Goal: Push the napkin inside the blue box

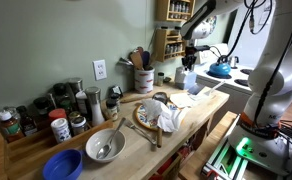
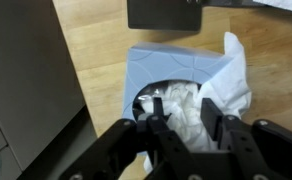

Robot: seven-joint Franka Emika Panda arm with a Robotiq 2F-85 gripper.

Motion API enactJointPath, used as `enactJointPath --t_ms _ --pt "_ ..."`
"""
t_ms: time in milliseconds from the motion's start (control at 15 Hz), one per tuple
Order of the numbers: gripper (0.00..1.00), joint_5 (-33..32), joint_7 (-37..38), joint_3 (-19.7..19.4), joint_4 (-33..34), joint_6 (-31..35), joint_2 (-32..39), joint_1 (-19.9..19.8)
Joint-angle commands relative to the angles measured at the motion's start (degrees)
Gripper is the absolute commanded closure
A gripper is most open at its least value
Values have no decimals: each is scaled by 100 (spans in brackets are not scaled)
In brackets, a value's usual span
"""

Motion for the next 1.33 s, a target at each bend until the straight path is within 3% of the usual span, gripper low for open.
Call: enactJointPath --t_ms 0,67,133,600,667,867,1267 --pt "67 172 -216 -11 -243 155 -215 -15" --pt "72 201 -217 -17 -257 161 -252 -18" --pt "67 278 -270 -18 -279 176 -317 -28" --pt "79 404 -447 38 -432 667 -709 116" --pt "90 458 -503 61 -431 715 -706 145" --pt "100 575 -593 120 -390 789 -609 237" --pt "97 821 -693 219 -393 1118 -330 314"
